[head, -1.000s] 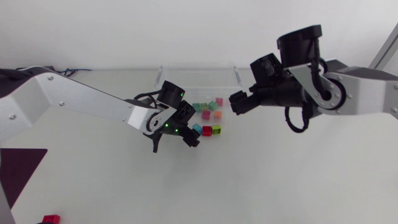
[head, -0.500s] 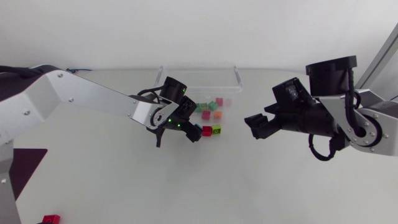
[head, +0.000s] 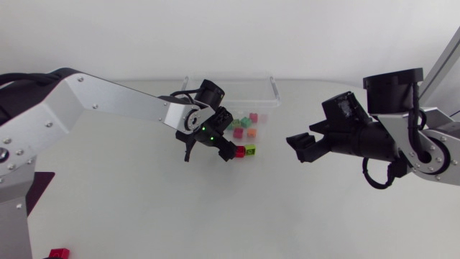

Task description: Pick up the duplo bricks and place them in the container

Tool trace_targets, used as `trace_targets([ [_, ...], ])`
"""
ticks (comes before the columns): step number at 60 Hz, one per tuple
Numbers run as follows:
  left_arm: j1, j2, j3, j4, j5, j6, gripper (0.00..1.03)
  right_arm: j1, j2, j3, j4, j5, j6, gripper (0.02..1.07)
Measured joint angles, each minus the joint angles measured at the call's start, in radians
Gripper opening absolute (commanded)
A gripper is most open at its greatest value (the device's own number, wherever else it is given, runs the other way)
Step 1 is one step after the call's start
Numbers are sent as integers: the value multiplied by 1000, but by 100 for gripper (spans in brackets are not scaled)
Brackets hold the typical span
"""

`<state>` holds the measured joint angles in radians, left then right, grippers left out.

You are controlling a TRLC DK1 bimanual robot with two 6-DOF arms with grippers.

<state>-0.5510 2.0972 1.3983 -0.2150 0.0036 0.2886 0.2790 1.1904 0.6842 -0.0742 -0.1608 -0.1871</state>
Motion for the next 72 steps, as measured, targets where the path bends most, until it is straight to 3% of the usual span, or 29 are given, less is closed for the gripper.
trace_targets([
  [17,0,35,72,-89,66,0,81,-2,-19,-2,0,-16,0,95],
  [38,-2,82,173,-198,100,0,53,-17,-31,-17,0,-26,0,95],
  [44,-5,90,181,-204,101,0,41,-19,-32,-17,0,-26,0,95],
  [55,-13,97,181,-218,101,0,40,-22,-32,-17,0,-27,0,95],
  [63,-13,97,181,-228,102,0,30,-26,-32,-17,1,-30,0,95],
  [72,-13,97,181,-234,102,0,25,-26,-32,-17,2,-30,0,95],
])
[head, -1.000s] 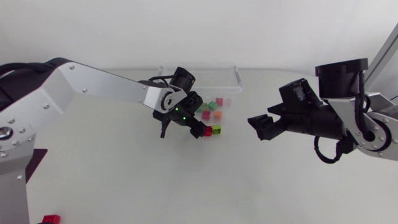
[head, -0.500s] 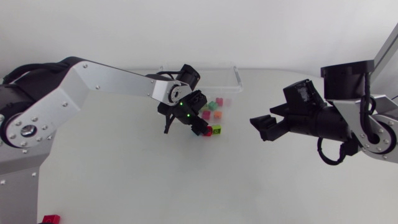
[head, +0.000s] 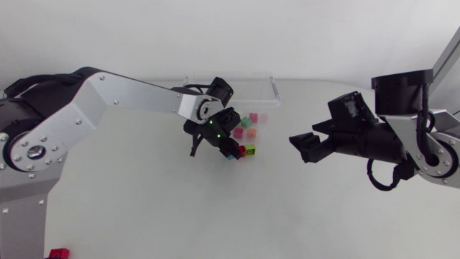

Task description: Pick up the duplo bricks and place them in the container

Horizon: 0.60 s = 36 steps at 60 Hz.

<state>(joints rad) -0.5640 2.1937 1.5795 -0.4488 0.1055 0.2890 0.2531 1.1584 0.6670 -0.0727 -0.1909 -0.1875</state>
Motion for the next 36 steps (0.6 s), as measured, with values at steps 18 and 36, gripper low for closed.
trace_targets([
  [18,-24,-85,-55,-95,0,0,25,1,0,0,2,0,0,95],
  [36,-28,-372,-59,-145,0,0,25,127,127,5,-2,58,4,95],
])
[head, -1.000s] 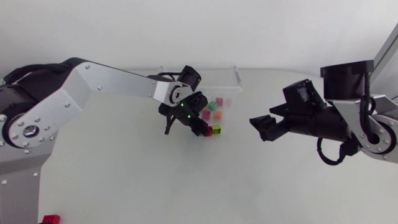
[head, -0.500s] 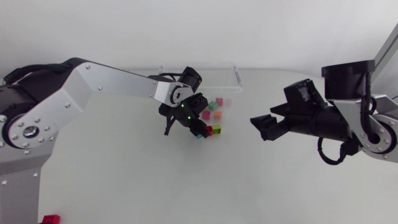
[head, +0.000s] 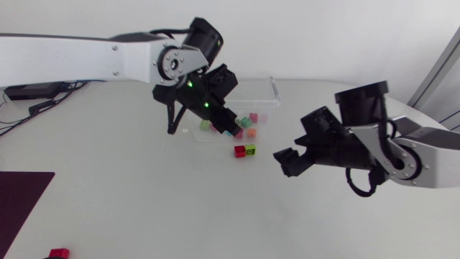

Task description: Pick up the duplo bricks and place them in the container

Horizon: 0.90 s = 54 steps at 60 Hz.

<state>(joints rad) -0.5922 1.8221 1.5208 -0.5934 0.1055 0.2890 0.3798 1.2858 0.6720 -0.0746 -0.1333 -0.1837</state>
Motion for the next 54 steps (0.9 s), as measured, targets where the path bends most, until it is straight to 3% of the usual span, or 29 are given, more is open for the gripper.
trace_targets([
  [8,33,-53,23,10,3,0,25,74,96,22,-3,31,13,95],
  [25,136,-58,38,222,3,-35,25,117,284,153,-4,76,60,95],
  [39,170,-10,101,338,13,-53,26,140,424,257,-5,135,105,95],
  [48,194,87,179,353,21,-53,27,142,503,327,-19,172,142,95],
  [51,200,119,199,353,21,-53,29,142,525,343,-26,184,156,95],
  [54,204,146,209,353,22,-53,41,142,543,357,-27,192,163,95],
])
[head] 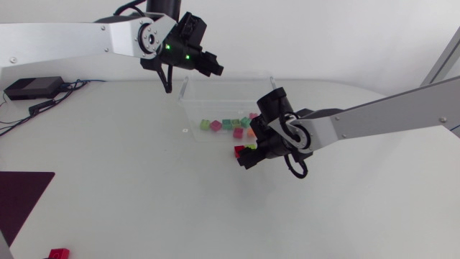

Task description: Pick up the duplo bricks and place them in the container

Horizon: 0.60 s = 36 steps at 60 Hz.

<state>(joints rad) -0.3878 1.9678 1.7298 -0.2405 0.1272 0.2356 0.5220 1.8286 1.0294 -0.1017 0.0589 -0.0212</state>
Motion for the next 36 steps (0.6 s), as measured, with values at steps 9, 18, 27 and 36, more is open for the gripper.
trace_targets([
  [9,2,48,9,0,0,-4,92,0,39,32,-4,21,23,95],
  [18,2,52,12,1,0,-4,98,0,59,57,-6,44,45,95],
  [27,2,38,6,0,0,-4,98,-8,81,77,-6,51,67,94],
  [36,5,-49,-71,19,0,-7,98,-16,108,103,-8,57,93,93],
])
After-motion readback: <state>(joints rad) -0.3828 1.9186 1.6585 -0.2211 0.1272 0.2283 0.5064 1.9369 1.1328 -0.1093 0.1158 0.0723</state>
